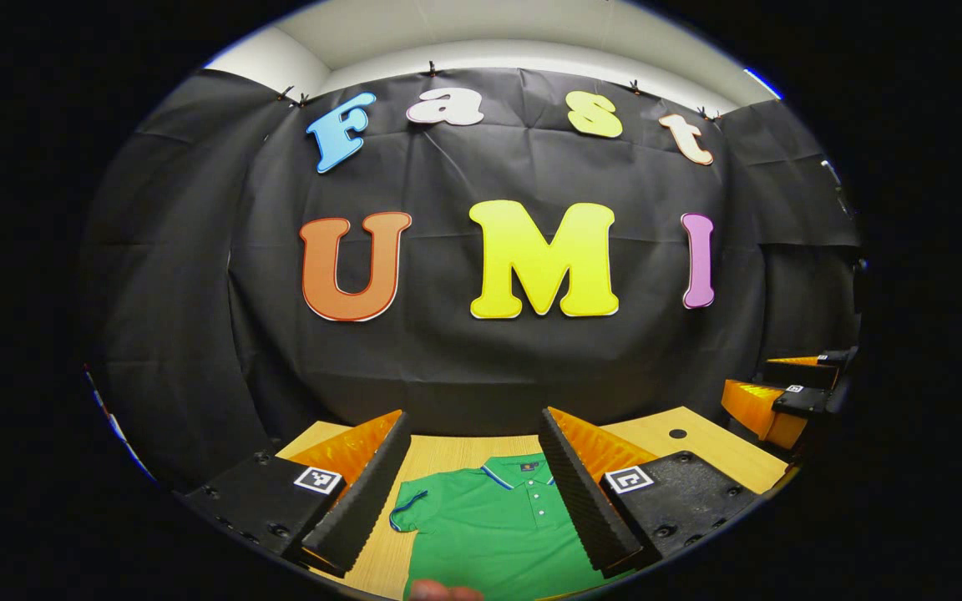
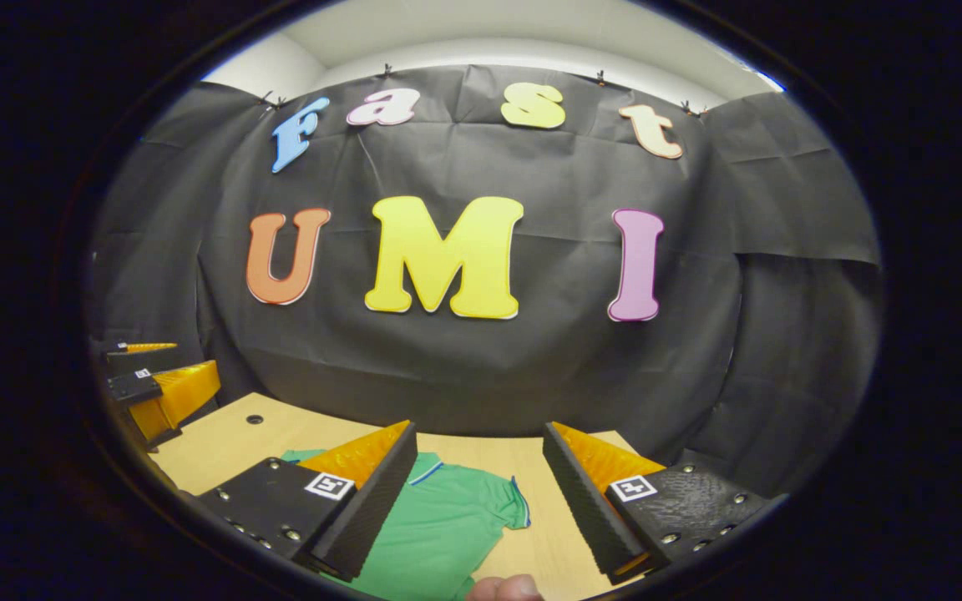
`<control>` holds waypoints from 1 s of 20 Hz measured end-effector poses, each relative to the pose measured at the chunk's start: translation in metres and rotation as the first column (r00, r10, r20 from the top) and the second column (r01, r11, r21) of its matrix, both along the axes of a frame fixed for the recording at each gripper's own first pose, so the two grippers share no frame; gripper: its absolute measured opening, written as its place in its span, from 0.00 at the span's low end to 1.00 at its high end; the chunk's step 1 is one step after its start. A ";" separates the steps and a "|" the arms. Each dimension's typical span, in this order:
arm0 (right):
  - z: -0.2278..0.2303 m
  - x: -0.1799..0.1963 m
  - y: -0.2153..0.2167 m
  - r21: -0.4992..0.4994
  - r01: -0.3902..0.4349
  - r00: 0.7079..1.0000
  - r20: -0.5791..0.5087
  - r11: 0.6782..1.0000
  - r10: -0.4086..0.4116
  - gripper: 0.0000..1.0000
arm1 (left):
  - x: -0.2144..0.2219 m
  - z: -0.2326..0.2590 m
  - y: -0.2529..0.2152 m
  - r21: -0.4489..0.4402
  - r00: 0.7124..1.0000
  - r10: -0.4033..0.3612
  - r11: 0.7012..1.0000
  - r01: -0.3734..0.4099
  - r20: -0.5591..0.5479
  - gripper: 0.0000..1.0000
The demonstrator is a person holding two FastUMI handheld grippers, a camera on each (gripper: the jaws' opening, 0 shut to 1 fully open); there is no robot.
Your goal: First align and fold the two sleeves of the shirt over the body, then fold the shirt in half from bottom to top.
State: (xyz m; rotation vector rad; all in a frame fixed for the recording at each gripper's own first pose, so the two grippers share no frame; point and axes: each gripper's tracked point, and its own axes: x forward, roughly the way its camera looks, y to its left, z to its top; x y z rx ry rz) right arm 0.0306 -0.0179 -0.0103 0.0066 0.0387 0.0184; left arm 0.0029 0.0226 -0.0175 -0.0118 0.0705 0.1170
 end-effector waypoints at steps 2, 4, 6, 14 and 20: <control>-0.006 0.007 -0.005 -0.001 -0.002 1.000 -0.013 1.000 0.002 0.95 | 0.001 -0.002 0.000 -0.002 1.000 0.005 1.000 -0.005 -0.007 0.98; -0.016 0.017 -0.012 -0.008 -0.007 0.999 -0.033 1.000 0.006 0.95 | 0.000 -0.005 0.001 -0.006 1.000 0.015 1.000 -0.015 -0.017 0.99; -0.032 0.031 -0.019 -0.024 -0.027 0.997 -0.069 0.999 0.025 0.95 | 0.002 -0.010 0.000 -0.013 0.999 0.020 1.000 -0.021 -0.031 0.99; -0.122 0.117 -0.059 -0.002 -0.054 0.970 -0.236 0.999 0.052 0.95 | -0.004 -0.046 0.000 -0.018 0.987 0.079 0.996 -0.082 -0.140 0.99; -0.190 0.187 -0.065 0.005 -0.087 0.942 -0.326 0.996 0.084 0.95 | -0.008 -0.074 -0.007 -0.019 0.970 0.119 0.992 -0.126 -0.210 0.99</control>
